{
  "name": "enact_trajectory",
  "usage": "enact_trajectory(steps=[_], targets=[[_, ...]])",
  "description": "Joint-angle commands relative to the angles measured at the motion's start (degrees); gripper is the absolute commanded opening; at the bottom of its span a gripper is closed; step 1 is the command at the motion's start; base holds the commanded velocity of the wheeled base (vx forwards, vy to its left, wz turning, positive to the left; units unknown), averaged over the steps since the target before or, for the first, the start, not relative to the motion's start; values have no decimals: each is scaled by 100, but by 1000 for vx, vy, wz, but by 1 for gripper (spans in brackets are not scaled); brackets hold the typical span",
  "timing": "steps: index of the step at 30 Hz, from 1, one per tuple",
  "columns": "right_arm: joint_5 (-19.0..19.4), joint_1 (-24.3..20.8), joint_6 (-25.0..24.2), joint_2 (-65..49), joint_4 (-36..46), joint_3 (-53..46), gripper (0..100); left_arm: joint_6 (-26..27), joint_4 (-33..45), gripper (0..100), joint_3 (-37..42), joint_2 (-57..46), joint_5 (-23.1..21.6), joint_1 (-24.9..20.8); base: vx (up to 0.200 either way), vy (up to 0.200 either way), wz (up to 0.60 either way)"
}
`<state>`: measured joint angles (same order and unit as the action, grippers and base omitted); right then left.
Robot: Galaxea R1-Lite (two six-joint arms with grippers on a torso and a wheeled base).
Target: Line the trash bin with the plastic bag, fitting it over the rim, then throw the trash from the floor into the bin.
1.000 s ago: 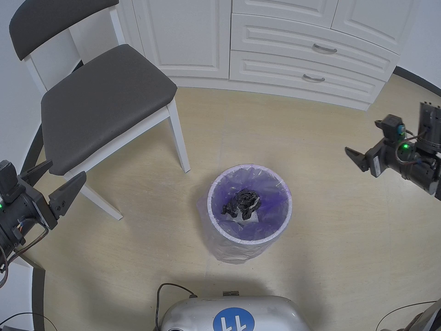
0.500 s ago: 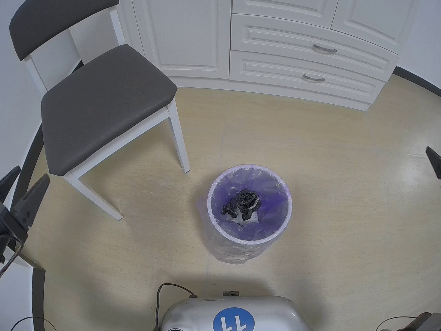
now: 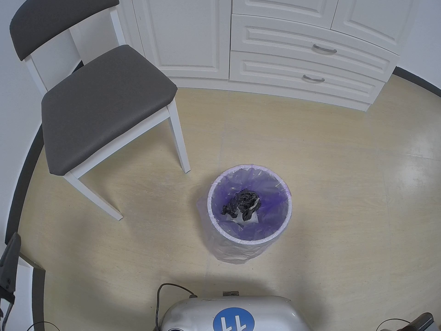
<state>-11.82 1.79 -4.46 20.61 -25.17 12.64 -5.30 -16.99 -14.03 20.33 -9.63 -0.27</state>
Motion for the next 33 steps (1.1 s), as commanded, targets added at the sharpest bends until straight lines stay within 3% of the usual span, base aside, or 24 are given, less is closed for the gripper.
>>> enact_trajectory(steps=[1, 7, 11, 20, 24, 27, 33], targets=[[163, 76, -20, -1156, 452, -456, 100, -15, 486, 100, 23, -1172, 14, 62, 0, 0, 0], [550, -56, -55, -1807, 1322, -596, 100, 47, 1480, 100, 155, -2033, 163, 36, 0, 0, 0], [682, -126, -20, -2017, 1392, -913, 100, 47, 1444, 100, 401, -2033, 638, 27, 0, 0, 0], [849, -170, -2, -2061, 1410, -1264, 100, 21, 838, 100, 1403, -2033, 893, 44, 0, 0, 0], [857, -170, 103, -2061, 1595, -1264, 100, -67, 952, 100, 1403, -2033, 1139, 44, 0, 0, 0], [831, -170, 543, -2061, 2219, -1264, 100, 3, 1146, 100, 1403, -2033, 1156, 36, 0, 0, 0], [875, -170, 604, -2061, 2148, -1264, 100, 135, 1392, 100, 1403, -2025, 1130, 27, 0, 0, 0]])
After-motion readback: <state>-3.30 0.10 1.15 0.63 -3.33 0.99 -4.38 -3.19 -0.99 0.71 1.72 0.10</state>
